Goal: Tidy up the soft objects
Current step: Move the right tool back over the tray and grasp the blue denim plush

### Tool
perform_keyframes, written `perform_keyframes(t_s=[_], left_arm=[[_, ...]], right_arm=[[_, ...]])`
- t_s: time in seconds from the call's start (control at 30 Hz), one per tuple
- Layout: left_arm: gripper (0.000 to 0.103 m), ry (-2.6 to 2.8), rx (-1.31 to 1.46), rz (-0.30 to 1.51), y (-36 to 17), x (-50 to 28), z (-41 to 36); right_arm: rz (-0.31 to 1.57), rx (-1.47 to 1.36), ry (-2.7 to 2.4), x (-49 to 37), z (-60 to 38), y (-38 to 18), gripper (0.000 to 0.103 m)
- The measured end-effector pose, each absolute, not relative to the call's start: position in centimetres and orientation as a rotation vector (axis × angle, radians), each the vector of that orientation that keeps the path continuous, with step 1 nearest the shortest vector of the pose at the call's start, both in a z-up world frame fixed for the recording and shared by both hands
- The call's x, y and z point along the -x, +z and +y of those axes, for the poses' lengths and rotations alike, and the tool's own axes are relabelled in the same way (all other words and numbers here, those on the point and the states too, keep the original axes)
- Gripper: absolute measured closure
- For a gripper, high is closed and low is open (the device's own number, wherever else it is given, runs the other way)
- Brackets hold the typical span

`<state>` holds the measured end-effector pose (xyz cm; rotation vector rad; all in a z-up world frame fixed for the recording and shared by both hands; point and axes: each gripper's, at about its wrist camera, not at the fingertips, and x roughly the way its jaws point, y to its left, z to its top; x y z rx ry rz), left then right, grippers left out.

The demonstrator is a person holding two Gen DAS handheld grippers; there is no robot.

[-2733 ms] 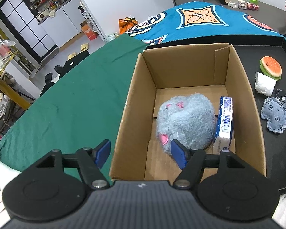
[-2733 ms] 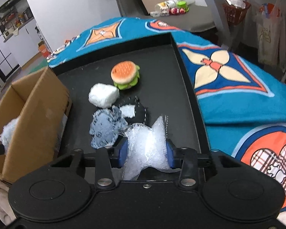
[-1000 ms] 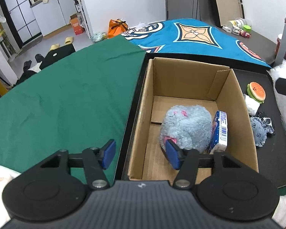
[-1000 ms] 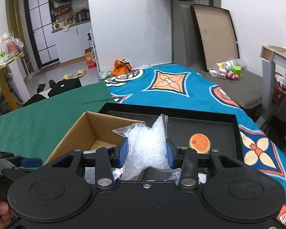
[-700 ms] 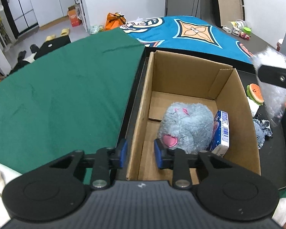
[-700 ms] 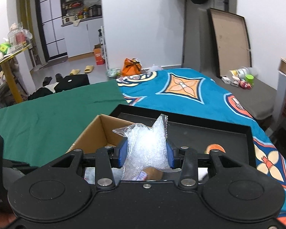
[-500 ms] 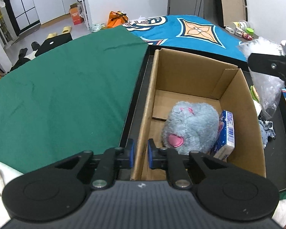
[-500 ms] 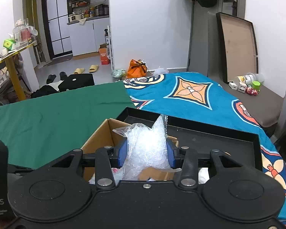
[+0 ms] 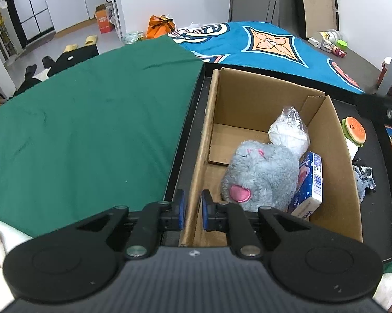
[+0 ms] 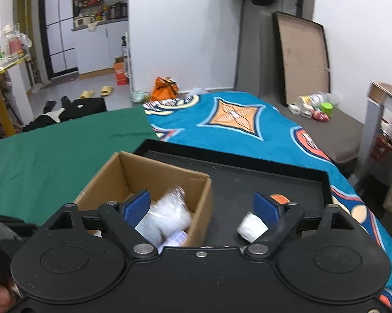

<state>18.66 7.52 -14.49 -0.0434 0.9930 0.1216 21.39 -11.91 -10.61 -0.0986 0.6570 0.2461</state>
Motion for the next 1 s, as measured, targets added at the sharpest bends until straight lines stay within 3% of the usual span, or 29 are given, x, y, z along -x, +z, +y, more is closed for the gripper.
perform_keyframes(t_s=[0.23, 0.6, 1.0], left_arm=[[0.086, 0.133, 0.036, 0.998, -14.0, -18.6, 7.0], [0.061, 0.148, -0.019, 0.988, -13.5, -18.5, 5.4], [0.056, 0.177, -0.076, 0.995, -13.7, -19.1, 4.6]], right_arm=[[0.671, 0.112, 0.208, -20.7, -14.2, -11.2, 0.017], [0.697, 0.105, 0.218, -20.2, -17.7, -12.6, 0.017], [0.753, -0.02, 0.208, -20.7, -20.9, -16.4, 0.022]])
